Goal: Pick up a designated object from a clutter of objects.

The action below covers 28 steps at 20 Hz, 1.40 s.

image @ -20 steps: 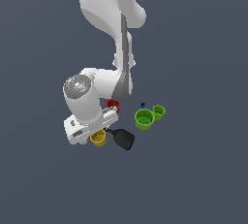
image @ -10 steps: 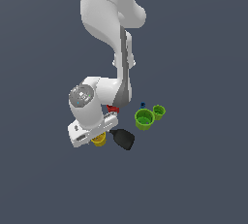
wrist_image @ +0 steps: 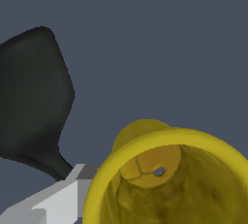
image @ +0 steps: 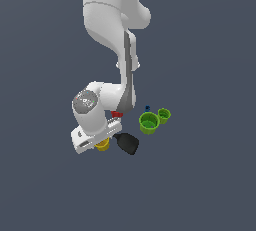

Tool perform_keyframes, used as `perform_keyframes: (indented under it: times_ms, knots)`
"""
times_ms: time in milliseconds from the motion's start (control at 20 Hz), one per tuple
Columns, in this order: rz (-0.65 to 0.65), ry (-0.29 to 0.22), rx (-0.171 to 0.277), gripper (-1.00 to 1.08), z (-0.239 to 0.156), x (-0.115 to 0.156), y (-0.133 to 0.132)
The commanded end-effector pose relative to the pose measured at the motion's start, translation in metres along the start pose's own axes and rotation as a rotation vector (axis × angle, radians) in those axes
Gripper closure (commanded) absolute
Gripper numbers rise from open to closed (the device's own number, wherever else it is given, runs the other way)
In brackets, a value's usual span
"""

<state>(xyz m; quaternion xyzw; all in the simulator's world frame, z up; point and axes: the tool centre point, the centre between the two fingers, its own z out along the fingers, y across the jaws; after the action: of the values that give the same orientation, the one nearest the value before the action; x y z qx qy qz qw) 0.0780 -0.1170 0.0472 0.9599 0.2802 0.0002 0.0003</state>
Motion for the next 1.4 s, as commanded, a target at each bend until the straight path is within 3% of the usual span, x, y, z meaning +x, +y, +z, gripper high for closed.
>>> perform_keyframes:
  times_ms: [0, 700, 1350]
  knots:
    - [-0.001, 0.0, 0.001, 1.08, 0.001, 0.0, -0.001]
    - [0.0, 0.0, 0.0, 1.08, -0.019, -0.002, -0.006]
    - [0.0, 0.0, 0.0, 1.08, -0.121, -0.011, -0.039]
